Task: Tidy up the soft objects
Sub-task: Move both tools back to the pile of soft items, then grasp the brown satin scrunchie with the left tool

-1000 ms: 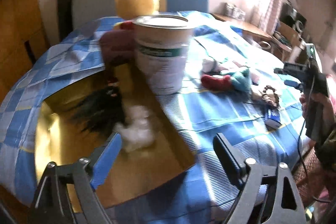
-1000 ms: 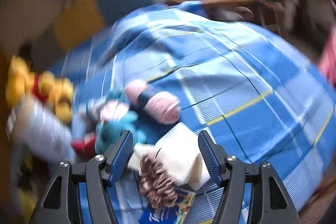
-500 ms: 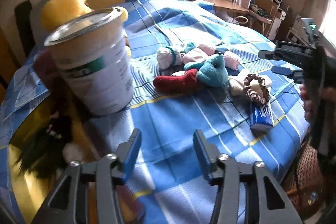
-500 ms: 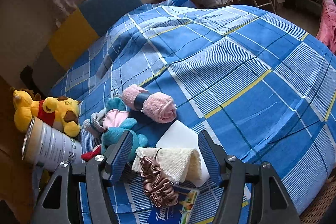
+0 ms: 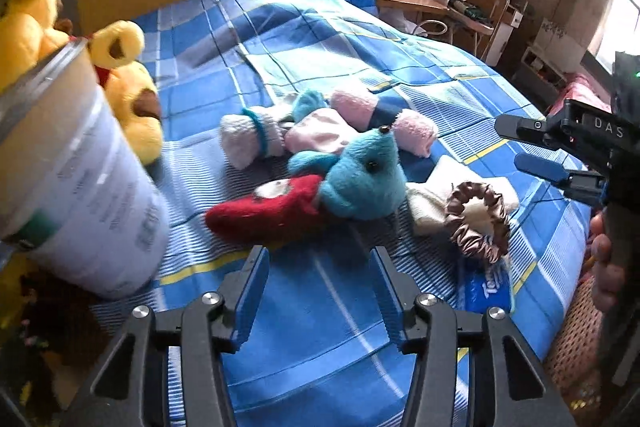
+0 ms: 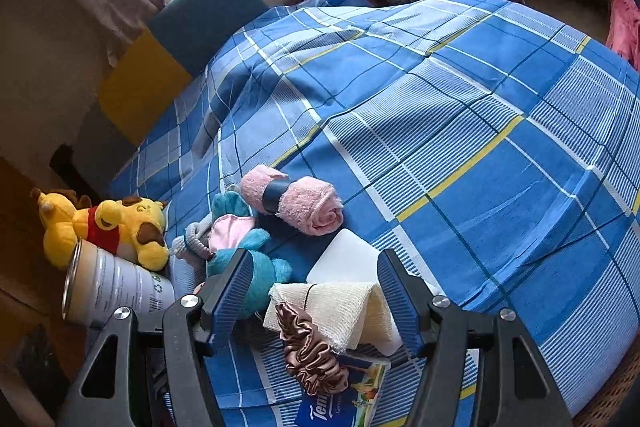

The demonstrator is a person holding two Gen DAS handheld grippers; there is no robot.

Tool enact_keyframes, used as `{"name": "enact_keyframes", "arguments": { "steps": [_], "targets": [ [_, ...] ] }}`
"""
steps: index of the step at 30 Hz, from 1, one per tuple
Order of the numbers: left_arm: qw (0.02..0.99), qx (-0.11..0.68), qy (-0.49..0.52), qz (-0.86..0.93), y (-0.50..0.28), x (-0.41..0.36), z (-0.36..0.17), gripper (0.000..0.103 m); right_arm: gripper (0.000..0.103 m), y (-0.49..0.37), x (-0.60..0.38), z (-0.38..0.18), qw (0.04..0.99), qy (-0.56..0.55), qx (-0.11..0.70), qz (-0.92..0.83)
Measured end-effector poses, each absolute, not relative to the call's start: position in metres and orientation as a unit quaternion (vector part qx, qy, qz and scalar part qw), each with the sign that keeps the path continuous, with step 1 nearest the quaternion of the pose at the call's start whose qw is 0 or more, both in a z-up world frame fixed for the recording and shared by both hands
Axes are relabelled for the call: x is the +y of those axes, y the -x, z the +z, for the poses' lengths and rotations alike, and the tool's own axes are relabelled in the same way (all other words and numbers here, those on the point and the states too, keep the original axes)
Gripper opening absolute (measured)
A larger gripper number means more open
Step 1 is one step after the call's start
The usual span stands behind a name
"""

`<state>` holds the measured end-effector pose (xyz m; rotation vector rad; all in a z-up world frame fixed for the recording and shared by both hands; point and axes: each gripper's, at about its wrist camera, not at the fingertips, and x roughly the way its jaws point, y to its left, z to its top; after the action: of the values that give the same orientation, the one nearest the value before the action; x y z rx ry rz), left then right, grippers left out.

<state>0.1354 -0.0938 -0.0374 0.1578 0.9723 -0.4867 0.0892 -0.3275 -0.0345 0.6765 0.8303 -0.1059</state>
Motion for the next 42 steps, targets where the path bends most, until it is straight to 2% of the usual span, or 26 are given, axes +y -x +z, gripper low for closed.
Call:
{"name": "enact_keyframes", "arguments": {
  "steps": [12, 13, 15, 16, 17, 27, 30, 31, 32, 33, 42],
  "targets": [
    [0.809, 0.483, -0.033, -0.334, -0.112, -0.144, -0.04, 0.054, 0.065, -0.082, -0.357, -0.053, 0.818, -0.408, 0.399, -0.071],
    [0.807, 0.484, -0.029, -0.339, -0.111, -0.15, -0.04, 0.057, 0.065, -0.081, -0.358, -0.053, 0.817, -0.411, 0.397, -0.071],
    [0.805, 0.482, -0.024, -0.344, -0.11, -0.162, -0.035, 0.077, 0.065, -0.08, -0.359, -0.054, 0.815, -0.415, 0.397, -0.07],
    [0.809, 0.48, -0.022, -0.338, -0.109, -0.167, -0.033, 0.092, 0.065, -0.081, -0.359, -0.054, 0.815, -0.416, 0.398, -0.068],
    [0.814, 0.476, -0.017, -0.333, -0.11, -0.172, -0.032, 0.096, 0.065, -0.081, -0.359, -0.054, 0.814, -0.418, 0.398, -0.065],
    [0.786, 0.53, 0.043, -0.316, -0.131, -0.194, -0.058, 0.093, 0.065, -0.076, -0.368, -0.049, 0.821, -0.416, 0.381, -0.091],
    [0.783, 0.539, 0.05, -0.307, -0.137, -0.197, -0.064, 0.077, 0.065, -0.073, -0.37, -0.047, 0.824, -0.409, 0.379, -0.105],
    [0.778, 0.544, 0.054, -0.31, -0.138, -0.196, -0.067, 0.059, 0.065, -0.074, -0.369, -0.047, 0.825, -0.406, 0.38, -0.101],
    [0.773, 0.549, 0.054, -0.314, -0.14, -0.197, -0.07, 0.034, 0.065, -0.076, -0.367, -0.047, 0.826, -0.401, 0.383, -0.097],
    [0.765, 0.558, 0.052, -0.317, -0.14, -0.197, -0.074, 0.025, 0.065, -0.079, -0.365, -0.047, 0.827, -0.394, 0.389, -0.094],
    [0.777, 0.547, 0.061, -0.305, -0.116, -0.134, -0.068, 0.023, 0.065, -0.103, -0.338, -0.068, 0.807, -0.366, 0.463, -0.023]
  ]
}}
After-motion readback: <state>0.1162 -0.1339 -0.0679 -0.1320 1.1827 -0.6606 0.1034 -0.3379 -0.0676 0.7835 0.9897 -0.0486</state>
